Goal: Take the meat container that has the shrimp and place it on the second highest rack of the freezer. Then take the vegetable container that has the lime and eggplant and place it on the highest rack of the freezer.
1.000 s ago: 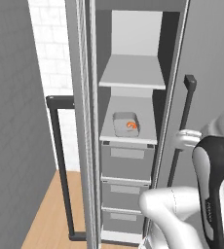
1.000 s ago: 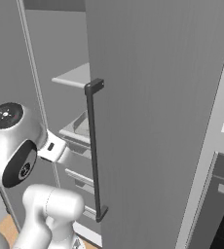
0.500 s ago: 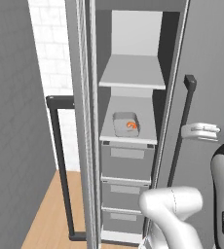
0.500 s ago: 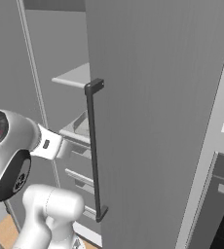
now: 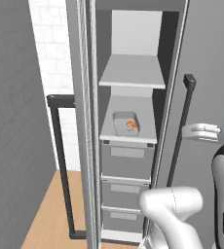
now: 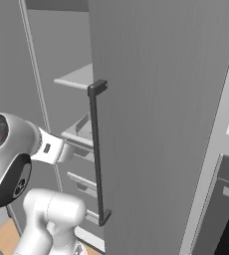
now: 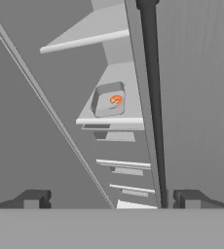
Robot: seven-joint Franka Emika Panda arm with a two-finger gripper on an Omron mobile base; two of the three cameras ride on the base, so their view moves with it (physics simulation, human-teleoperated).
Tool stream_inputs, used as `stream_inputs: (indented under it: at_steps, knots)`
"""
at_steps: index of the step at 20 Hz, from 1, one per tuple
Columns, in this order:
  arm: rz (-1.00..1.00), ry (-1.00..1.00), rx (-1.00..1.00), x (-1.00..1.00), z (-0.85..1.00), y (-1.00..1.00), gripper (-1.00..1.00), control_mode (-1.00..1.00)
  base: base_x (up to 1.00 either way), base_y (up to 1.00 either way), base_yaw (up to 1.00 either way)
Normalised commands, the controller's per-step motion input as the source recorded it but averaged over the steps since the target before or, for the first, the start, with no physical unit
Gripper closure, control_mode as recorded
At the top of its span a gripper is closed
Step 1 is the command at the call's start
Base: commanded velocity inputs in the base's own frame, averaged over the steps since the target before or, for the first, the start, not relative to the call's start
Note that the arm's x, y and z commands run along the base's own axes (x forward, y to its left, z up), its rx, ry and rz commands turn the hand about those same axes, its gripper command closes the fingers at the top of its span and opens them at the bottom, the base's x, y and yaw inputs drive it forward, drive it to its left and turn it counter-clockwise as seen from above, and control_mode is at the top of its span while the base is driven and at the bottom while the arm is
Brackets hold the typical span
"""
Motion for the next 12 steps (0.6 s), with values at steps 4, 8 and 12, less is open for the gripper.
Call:
stream_inputs:
  at_steps: [4,8,12]
  knots:
    - [0.00,0.00,0.00,0.00,0.00,0.00,-1.00,1.00,-0.93,-0.01,0.00]
    - [0.00,0.00,0.00,0.00,0.00,0.00,-1.00,1.00,-0.79,-0.14,-0.02]
    - [0.00,0.00,0.00,0.00,0.00,0.00,-1.00,1.00,-0.60,-0.51,-0.22]
